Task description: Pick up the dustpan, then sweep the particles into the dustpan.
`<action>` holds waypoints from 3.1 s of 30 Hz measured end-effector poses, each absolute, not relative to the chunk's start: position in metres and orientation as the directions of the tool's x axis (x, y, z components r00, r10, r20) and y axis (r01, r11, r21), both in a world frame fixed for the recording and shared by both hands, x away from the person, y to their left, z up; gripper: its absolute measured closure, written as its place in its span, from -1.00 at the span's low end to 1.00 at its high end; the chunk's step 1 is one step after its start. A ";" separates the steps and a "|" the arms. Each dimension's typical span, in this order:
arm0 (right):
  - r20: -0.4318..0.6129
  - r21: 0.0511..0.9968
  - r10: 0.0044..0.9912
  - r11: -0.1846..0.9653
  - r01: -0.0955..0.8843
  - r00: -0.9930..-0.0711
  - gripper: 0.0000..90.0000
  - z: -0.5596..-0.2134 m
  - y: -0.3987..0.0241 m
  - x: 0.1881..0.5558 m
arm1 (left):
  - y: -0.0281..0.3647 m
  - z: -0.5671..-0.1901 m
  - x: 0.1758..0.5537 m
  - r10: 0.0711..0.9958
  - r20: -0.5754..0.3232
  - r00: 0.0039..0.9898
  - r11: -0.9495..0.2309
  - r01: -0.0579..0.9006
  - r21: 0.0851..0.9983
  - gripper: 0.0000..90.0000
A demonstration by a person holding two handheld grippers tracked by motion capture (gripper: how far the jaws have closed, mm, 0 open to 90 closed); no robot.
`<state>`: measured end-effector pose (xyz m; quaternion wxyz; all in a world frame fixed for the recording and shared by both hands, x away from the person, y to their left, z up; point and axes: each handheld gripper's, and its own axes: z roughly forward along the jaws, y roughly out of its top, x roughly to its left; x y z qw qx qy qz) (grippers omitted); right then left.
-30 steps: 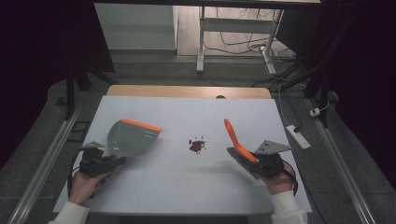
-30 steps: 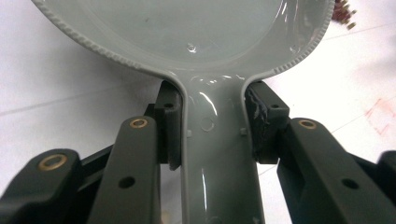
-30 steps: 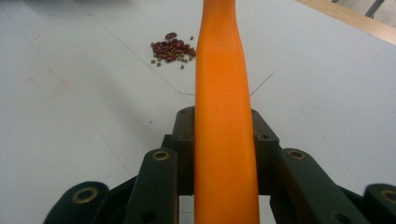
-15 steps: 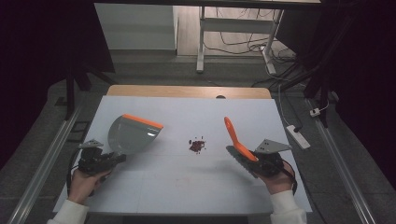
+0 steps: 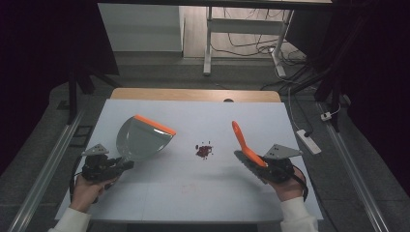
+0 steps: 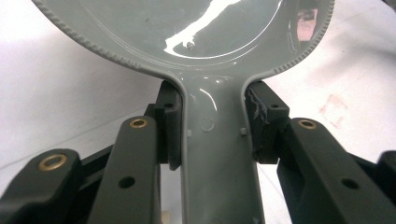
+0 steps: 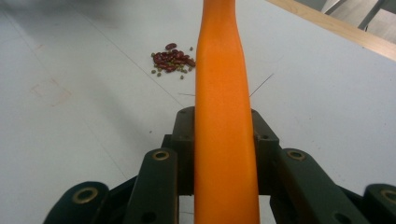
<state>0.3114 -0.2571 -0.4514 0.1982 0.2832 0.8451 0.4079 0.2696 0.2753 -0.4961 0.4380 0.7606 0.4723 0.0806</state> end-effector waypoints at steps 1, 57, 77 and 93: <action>-0.104 0.803 0.641 0.505 0.316 -0.761 0.55 -0.451 -0.257 0.311 | 0.275 -0.495 0.270 0.784 -0.288 0.550 -0.176 0.641 0.747 0.37; -0.095 0.794 0.635 0.513 0.326 -0.767 0.55 -0.452 -0.246 0.317 | 0.236 -0.493 0.279 0.543 -0.184 0.819 -0.569 0.520 0.637 0.37; -0.099 0.785 0.617 0.530 0.319 -0.781 0.55 -0.456 -0.235 0.321 | 0.206 -0.507 0.291 0.537 -0.214 0.816 -0.620 0.554 0.556 0.37; -0.101 0.796 0.624 0.518 0.313 -0.775 0.55 -0.453 -0.209 0.347 | 0.204 -0.509 0.292 0.548 -0.212 0.809 -0.622 0.564 0.543 0.37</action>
